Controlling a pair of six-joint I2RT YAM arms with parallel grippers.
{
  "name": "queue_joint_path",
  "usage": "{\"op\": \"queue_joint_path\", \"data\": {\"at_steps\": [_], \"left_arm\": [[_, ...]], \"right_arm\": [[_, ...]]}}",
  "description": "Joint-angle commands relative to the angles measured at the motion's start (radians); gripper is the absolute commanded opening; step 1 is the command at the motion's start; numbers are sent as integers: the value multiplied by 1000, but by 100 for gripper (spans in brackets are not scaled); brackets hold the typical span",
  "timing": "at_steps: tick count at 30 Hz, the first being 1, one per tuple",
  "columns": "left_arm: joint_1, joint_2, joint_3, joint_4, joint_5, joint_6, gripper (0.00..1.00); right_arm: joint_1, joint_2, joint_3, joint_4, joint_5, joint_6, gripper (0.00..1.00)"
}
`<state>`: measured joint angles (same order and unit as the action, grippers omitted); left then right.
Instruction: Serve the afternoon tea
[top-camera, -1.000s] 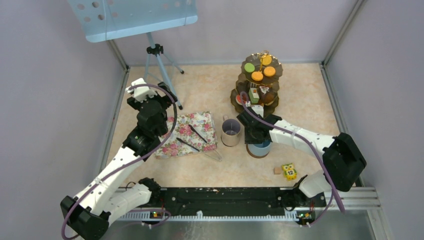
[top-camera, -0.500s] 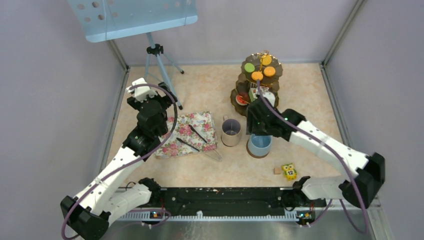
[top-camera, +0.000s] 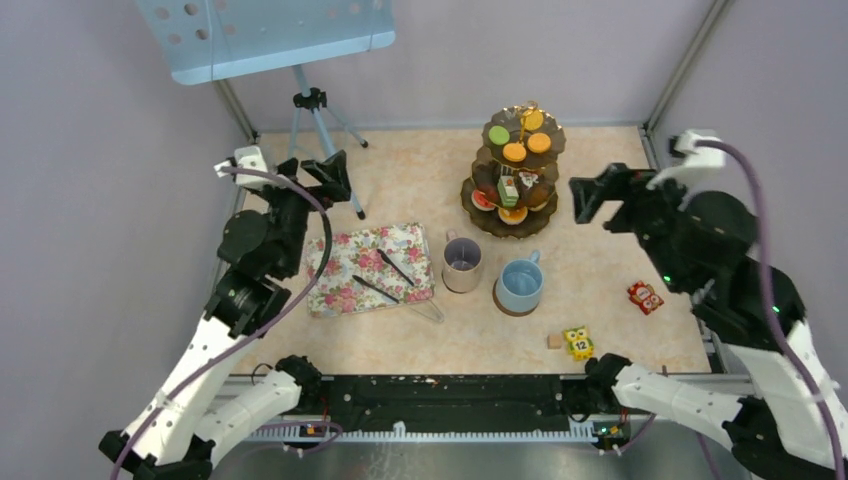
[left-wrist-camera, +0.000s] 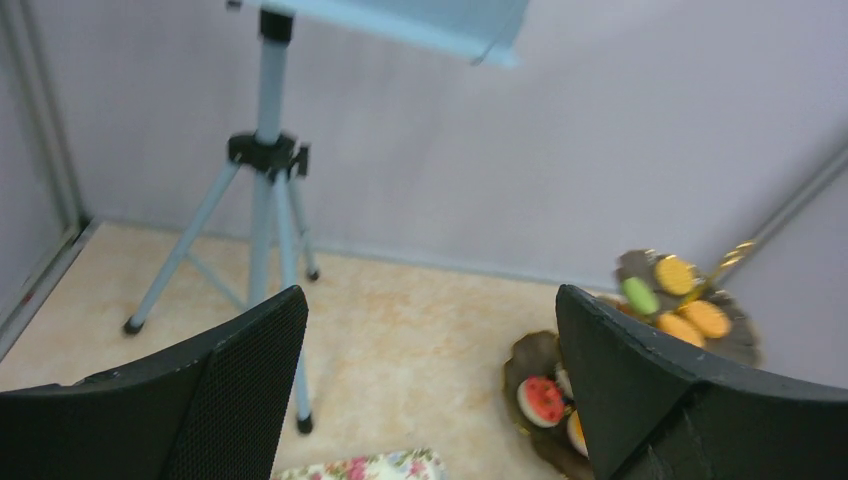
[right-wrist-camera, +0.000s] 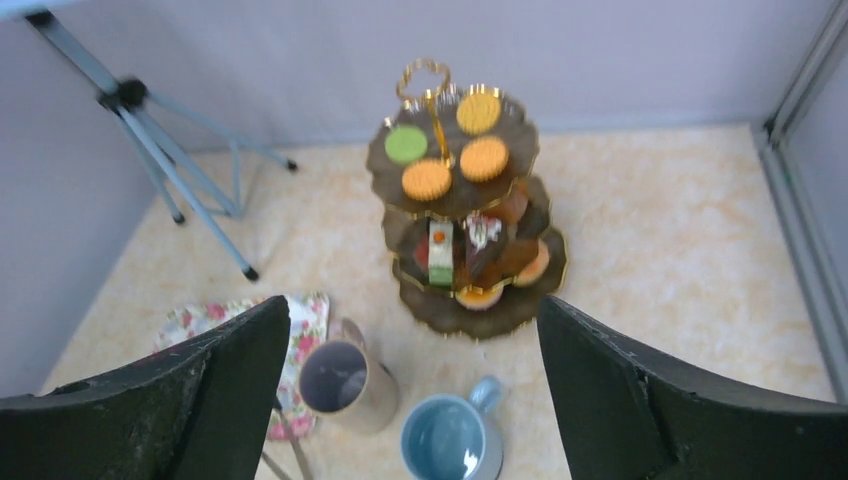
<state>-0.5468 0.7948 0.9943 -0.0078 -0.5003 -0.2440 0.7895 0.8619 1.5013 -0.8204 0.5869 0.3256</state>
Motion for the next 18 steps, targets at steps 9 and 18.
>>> {"op": "queue_joint_path", "data": {"at_steps": [9, 18], "left_arm": [[-2, -37, 262, 122, 305, 209, 99], [-1, -57, 289, 103, 302, 266, 99]], "right_arm": [[6, -245, -17, 442, -78, -278, 92], [5, -275, -67, 481, -64, -294, 95]]}}
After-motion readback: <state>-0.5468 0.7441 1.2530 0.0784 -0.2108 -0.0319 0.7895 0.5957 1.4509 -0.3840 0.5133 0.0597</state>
